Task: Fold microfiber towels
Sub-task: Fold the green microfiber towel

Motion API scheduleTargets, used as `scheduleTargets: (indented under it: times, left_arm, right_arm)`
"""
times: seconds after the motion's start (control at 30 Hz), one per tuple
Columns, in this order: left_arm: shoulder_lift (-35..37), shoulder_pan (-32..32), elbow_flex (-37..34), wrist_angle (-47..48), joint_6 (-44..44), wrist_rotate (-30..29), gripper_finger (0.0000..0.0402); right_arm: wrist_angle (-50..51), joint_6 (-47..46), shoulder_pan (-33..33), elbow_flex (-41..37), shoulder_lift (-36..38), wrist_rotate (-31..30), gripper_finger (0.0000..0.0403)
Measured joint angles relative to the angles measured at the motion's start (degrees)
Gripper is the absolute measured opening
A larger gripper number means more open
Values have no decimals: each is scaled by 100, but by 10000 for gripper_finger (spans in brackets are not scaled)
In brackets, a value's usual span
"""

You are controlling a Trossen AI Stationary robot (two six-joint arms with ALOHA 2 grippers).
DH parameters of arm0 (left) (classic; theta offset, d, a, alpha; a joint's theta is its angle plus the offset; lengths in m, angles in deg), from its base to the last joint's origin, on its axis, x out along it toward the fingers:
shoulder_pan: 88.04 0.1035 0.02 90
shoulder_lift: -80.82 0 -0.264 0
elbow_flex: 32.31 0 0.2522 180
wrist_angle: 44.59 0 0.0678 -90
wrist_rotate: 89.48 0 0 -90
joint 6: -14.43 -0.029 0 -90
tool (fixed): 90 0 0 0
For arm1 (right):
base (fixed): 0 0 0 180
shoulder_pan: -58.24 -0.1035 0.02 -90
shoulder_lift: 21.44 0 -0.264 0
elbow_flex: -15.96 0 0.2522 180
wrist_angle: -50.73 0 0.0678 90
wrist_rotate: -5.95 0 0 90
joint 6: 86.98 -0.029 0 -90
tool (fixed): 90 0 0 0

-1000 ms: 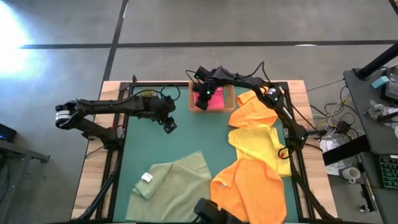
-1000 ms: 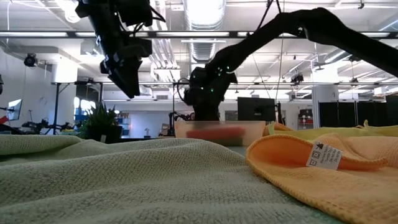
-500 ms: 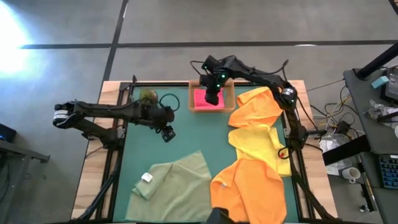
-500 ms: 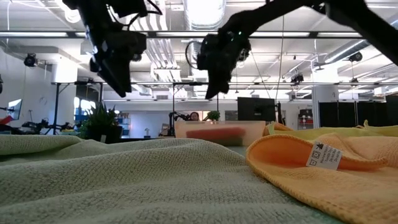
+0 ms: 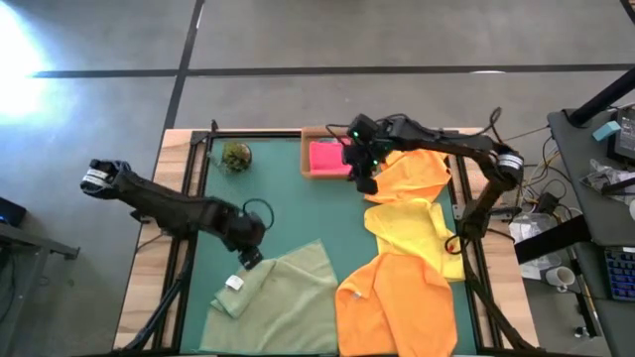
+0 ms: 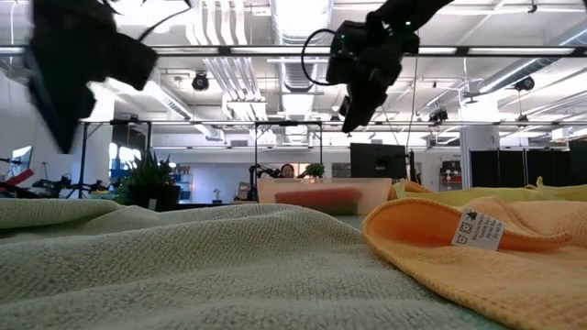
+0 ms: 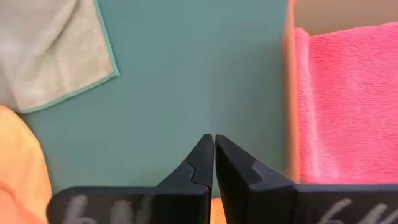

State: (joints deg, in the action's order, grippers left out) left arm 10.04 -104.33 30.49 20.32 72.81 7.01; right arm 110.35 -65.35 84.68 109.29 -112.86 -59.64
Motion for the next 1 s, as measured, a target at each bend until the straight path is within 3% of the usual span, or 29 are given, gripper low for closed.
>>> scheduleTargets:
  times: [0.3,0.53,0.67,0.9,1.0]
  left_arm:
    - [0,-1088,-11,208,2233,392,207]
    - [0,-1778,-348,185,3276,511,207]
    - [-1,-2075,-631,-18,3603,685,207]
    - [-46,-2250,-1180,-1408,3875,724,207]
    - [-101,-2278,-1360,-1466,3886,724,207]
  right_arm:
    - [-448,-237,-197,-668,193,-2,9]
    - [-695,-489,-246,-684,122,-1,9]
    - [-889,-617,-292,-684,122,-4,9]
    - [-934,-729,-378,-684,122,-6,9]
    - [-934,-731,-420,-684,122,-4,9]
